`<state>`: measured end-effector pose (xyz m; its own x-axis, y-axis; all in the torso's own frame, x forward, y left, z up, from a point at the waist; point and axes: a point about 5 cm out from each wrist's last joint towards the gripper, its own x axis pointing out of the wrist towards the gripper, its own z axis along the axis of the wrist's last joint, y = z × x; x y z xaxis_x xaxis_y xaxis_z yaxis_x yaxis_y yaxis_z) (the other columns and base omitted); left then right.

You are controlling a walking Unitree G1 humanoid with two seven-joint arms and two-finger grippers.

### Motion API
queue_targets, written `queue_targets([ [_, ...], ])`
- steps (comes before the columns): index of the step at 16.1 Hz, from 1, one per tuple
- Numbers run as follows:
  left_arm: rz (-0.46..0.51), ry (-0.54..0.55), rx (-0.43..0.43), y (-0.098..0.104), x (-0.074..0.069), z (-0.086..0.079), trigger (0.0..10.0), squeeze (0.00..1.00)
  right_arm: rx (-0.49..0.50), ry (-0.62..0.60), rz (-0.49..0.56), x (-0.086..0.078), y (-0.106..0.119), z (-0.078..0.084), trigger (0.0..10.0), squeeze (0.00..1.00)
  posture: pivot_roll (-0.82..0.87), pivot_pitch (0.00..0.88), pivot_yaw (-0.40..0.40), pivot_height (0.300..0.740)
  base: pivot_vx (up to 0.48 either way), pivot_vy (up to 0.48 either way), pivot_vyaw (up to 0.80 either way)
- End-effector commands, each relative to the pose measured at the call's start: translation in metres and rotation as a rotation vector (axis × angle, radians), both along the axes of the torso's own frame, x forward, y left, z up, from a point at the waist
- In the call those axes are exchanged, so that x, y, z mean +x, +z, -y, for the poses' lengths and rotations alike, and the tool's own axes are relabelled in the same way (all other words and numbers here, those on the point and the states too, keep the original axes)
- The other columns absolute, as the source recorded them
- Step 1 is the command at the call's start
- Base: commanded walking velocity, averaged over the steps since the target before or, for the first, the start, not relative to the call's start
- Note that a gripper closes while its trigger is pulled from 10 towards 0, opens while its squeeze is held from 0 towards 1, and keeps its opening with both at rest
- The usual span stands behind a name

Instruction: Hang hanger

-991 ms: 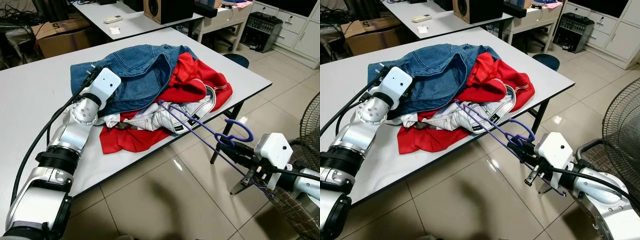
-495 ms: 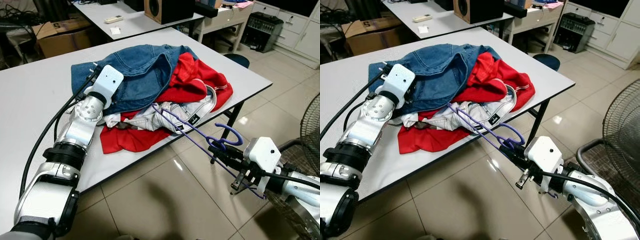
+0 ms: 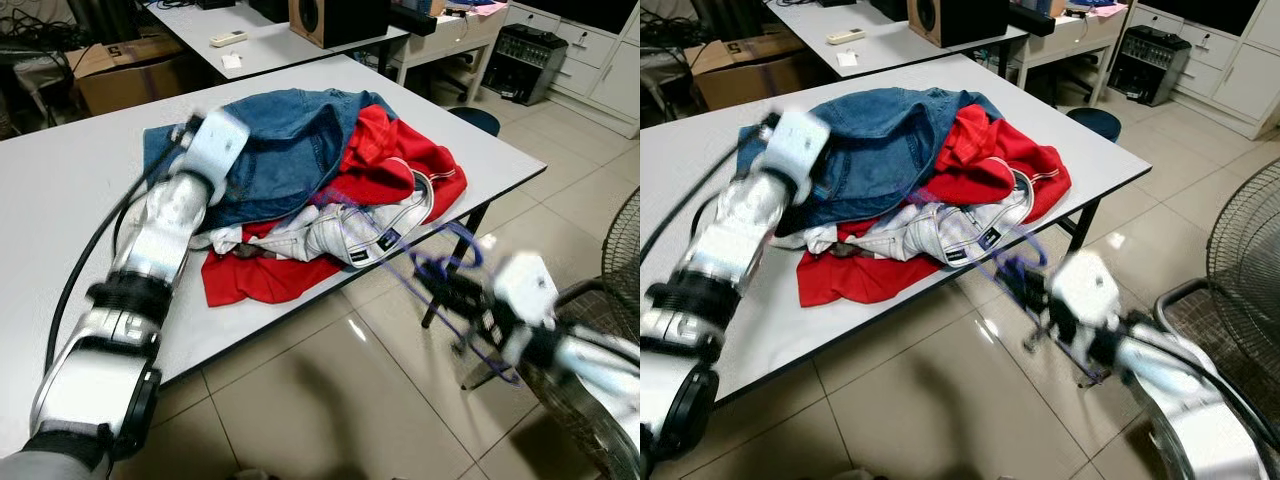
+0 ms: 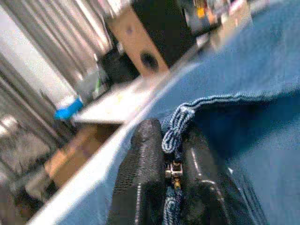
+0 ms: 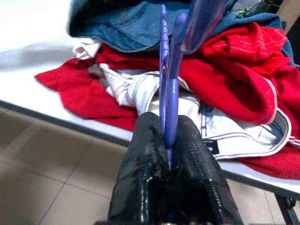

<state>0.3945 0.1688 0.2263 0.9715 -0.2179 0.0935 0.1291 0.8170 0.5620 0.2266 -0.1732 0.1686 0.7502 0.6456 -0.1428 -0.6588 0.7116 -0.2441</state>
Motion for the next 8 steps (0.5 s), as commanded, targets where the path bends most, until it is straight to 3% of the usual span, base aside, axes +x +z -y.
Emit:
queue_targets([
  [1, 0.052, -0.038, -0.020, 0.021, 0.001, 0.005, 0.0, 0.00, 0.009, -0.010, -0.023, 0.006, -0.004, -0.004, 10.0, 0.00, -0.07, 0.000, 0.040, 0.740, 0.000, 0.000, 0.00],
  [4, 0.098, -0.124, -0.004, 0.043, -0.001, 0.021, 0.0, 0.00, 0.064, -0.025, -0.032, 0.024, -0.004, -0.015, 10.0, 0.00, -0.05, 0.000, 0.045, 0.740, 0.000, 0.000, 0.00],
  [8, 0.154, -0.266, 0.054, 0.077, -0.013, 0.044, 0.0, 0.00, 0.234, -0.119, -0.015, 0.059, 0.010, -0.024, 10.0, 0.00, -0.02, 0.000, 0.044, 0.740, 0.000, 0.000, 0.00],
])
